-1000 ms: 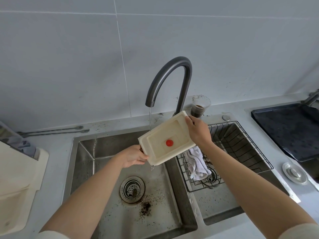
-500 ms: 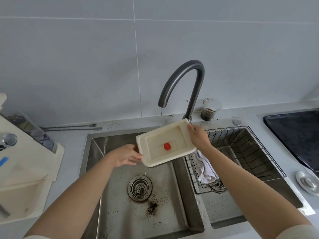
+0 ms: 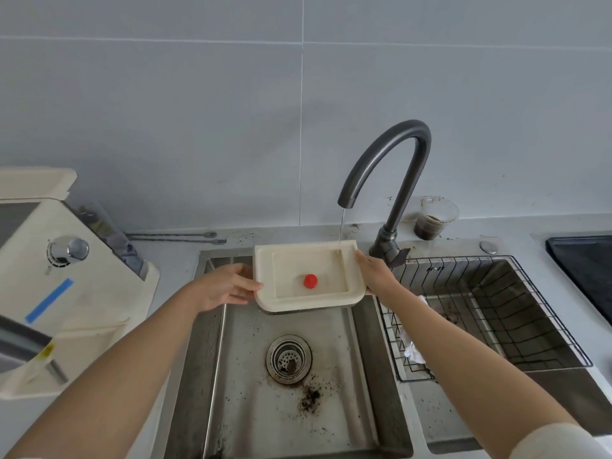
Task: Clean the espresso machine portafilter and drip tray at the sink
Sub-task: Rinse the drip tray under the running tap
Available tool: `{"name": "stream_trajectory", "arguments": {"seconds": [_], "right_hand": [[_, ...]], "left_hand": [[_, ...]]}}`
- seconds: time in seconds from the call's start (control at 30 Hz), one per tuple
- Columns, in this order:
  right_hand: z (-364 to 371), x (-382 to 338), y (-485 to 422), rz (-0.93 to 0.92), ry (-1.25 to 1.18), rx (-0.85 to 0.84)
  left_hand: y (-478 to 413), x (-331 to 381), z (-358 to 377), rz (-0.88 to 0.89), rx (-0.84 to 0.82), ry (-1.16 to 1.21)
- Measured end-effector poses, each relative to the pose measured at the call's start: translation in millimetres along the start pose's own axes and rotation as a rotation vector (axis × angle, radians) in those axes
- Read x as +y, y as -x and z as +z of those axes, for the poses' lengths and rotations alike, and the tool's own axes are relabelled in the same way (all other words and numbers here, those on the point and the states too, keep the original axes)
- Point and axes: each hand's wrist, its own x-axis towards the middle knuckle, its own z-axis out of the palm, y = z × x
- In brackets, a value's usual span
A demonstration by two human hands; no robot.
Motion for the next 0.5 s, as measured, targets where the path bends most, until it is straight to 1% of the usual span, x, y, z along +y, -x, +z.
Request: {"name": "stream_trajectory", "arguments": {"seconds": [0.13,0.27,0.4,0.5], "right_hand": [[4.9,-1.3,-0.8,-0.002,-0.054,-0.028],[8.0,-5.7,-3.2,-0.035,-0.095,-0.045],[8.7,-10.4,-5.5,-0.109,-0.133,-0.048],[7.2,-13.1,-5.7,-0.202,-0.193,-0.049]], "left_hand": [[4.3,2.2,-1.7,0.026,0.041,0.013],[8.1,6.9,-3.6,0.091,0.084,0.039],[9.0,10.6,-5.0,0.147,0.131,0.087],[7.9,11.2,-3.7,0.165,0.144,0.111]]}}
